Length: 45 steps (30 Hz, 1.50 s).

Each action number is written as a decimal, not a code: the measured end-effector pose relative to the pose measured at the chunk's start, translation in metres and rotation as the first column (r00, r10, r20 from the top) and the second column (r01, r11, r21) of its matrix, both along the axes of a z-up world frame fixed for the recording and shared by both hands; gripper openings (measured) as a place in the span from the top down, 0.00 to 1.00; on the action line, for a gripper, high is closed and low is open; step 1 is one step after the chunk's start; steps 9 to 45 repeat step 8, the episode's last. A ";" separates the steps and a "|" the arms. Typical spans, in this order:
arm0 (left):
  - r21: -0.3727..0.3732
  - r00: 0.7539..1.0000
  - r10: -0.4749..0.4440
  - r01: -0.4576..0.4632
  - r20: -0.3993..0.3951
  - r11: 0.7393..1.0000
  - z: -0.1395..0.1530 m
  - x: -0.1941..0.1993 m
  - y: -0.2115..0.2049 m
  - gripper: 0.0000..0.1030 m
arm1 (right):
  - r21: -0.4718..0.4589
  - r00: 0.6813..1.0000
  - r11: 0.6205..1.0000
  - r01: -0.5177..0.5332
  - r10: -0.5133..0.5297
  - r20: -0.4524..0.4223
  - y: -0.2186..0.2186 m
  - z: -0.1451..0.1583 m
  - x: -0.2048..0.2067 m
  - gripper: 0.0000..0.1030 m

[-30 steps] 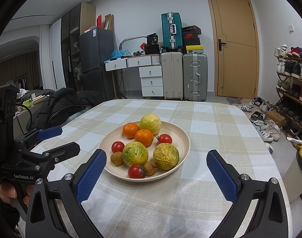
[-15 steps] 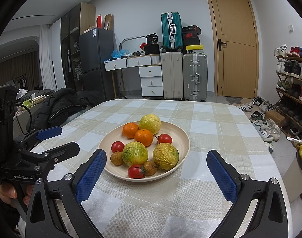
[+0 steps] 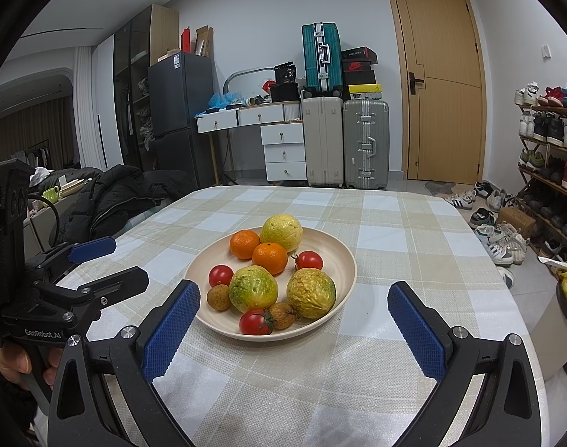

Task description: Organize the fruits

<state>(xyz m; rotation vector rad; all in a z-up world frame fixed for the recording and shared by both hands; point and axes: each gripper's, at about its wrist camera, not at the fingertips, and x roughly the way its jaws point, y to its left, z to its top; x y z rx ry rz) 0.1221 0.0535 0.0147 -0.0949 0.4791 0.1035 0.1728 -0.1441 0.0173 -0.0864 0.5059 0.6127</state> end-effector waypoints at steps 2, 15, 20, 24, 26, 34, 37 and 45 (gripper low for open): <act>0.001 1.000 0.000 0.000 0.000 1.000 0.000 0.000 0.000 0.00 | 0.000 1.000 1.000 0.000 0.000 0.000 0.000 0.000 0.000 0.00; 0.001 1.000 0.003 -0.003 -0.002 1.000 0.000 0.000 0.000 0.00 | 0.000 1.000 1.000 0.001 -0.001 -0.001 0.000 -0.001 0.000 0.00; 0.001 1.000 0.003 -0.003 -0.002 1.000 0.000 0.000 0.000 0.00 | 0.000 1.000 1.000 0.001 -0.001 -0.001 0.000 -0.001 0.000 0.00; 0.001 1.000 0.003 -0.003 -0.002 1.000 0.000 0.000 0.000 0.00 | 0.000 1.000 1.000 0.001 -0.001 -0.001 0.000 -0.001 0.000 0.00; 0.001 1.000 0.003 -0.003 -0.002 1.000 0.000 0.000 0.000 0.00 | 0.000 1.000 1.000 0.001 -0.001 -0.001 0.000 -0.001 0.000 0.00; 0.001 1.000 0.003 -0.003 -0.002 1.000 0.000 0.000 0.000 0.00 | 0.000 1.000 1.000 0.001 -0.001 -0.001 0.000 -0.001 0.000 0.00; 0.001 1.000 0.003 -0.003 -0.002 1.000 0.000 0.000 0.000 0.00 | 0.000 1.000 1.000 0.001 -0.001 -0.001 0.000 -0.001 0.000 0.00; 0.001 1.000 0.003 -0.003 -0.002 1.000 0.000 0.000 0.000 0.00 | 0.000 1.000 1.000 0.001 -0.001 -0.001 0.000 -0.001 0.000 0.00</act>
